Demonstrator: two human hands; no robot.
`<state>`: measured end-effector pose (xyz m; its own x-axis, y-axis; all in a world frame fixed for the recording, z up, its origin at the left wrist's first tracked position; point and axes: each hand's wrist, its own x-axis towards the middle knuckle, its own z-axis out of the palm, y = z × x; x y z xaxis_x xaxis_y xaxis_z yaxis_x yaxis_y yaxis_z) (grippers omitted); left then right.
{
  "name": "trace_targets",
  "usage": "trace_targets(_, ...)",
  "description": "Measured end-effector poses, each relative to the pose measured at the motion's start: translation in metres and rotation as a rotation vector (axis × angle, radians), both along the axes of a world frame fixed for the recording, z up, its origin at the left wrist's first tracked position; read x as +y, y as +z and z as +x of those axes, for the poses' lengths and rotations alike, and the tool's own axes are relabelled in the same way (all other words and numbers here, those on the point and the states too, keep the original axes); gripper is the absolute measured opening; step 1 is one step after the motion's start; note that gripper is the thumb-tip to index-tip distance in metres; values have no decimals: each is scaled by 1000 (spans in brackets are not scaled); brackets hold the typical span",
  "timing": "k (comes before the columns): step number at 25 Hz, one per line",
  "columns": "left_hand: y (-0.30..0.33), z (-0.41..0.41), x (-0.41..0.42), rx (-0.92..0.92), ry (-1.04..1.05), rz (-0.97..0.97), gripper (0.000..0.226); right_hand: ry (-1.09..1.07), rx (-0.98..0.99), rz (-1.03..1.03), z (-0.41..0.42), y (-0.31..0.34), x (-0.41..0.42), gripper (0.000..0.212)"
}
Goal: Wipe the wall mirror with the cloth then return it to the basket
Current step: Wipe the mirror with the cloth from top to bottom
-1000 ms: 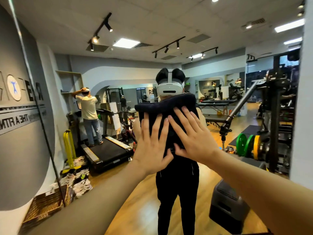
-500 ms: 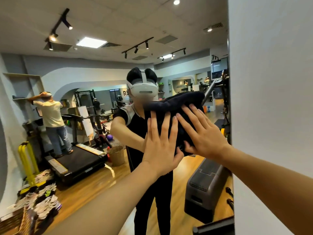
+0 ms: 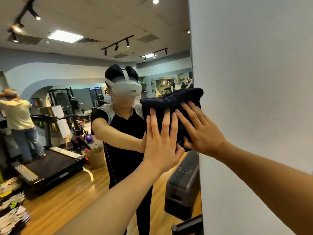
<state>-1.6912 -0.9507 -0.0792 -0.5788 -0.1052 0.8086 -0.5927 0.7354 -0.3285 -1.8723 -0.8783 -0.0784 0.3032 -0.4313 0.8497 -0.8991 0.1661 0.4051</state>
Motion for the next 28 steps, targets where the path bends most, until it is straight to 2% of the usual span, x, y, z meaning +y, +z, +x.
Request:
trace_targets(7,-13,-15,2,-13,-37,-15,87,12,-100,34,-8,-17,7,76)
trace_targets(17,-54,-7,4,-142,7,12,87,29,-291,108,9,-71,15,82)
trace_targets(22,-57,6,-2,-216,19,16,93,2,-357,114,24,-80,12,78)
trace_targets(28,-55,27,-10,-255,57,-7,97,-30,-426,123,50,-84,2,83)
